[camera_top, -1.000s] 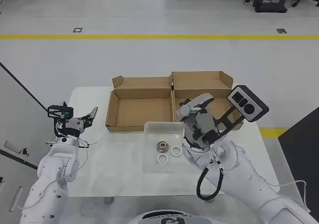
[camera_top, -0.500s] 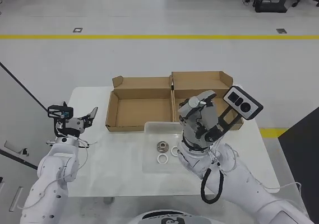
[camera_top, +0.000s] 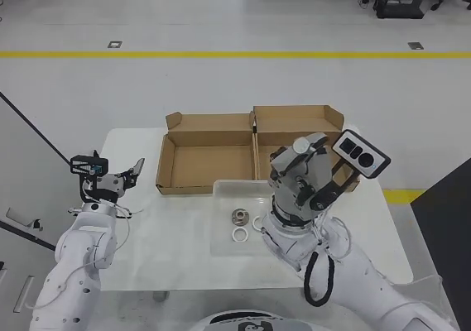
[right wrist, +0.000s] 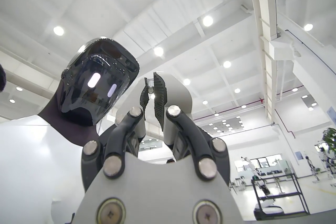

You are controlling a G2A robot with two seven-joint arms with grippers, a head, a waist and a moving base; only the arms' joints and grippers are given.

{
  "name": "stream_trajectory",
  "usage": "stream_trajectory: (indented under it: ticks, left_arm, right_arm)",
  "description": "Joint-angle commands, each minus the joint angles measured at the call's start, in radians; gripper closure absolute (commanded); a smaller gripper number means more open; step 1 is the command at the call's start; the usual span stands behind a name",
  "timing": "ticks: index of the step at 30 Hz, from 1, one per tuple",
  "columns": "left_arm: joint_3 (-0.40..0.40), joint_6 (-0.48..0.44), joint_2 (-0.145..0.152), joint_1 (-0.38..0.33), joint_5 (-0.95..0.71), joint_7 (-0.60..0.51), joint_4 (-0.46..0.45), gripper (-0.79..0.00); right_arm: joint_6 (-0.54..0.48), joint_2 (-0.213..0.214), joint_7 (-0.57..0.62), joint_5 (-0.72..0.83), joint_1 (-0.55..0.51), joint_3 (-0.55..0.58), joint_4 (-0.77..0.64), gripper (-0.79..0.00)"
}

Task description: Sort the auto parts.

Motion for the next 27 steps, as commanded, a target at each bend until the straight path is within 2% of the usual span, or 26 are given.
stream_trajectory:
  ticks: [1, 13, 27]
  left_arm:
    - [0.0, 0.0, 0.0, 0.0, 0.0, 0.0, 0.0, -0.785]
    - [0.0, 0.0, 0.0, 0.0, 0.0, 0.0, 0.0, -0.785]
    - [0.0, 0.0, 0.0, 0.0, 0.0, 0.0, 0.0, -0.785]
  right_arm:
    - [-0.004, -0.005, -0.006, 0.01, -0.012, 0.005, -0.006, 0.0]
    - [0.015, -0.028, 0.045, 0.042, -0.046, 0.028, -0.028, 0.0]
    - [0.015, -0.029, 0.049, 0.043, -0.046, 0.028, -0.028, 0.0]
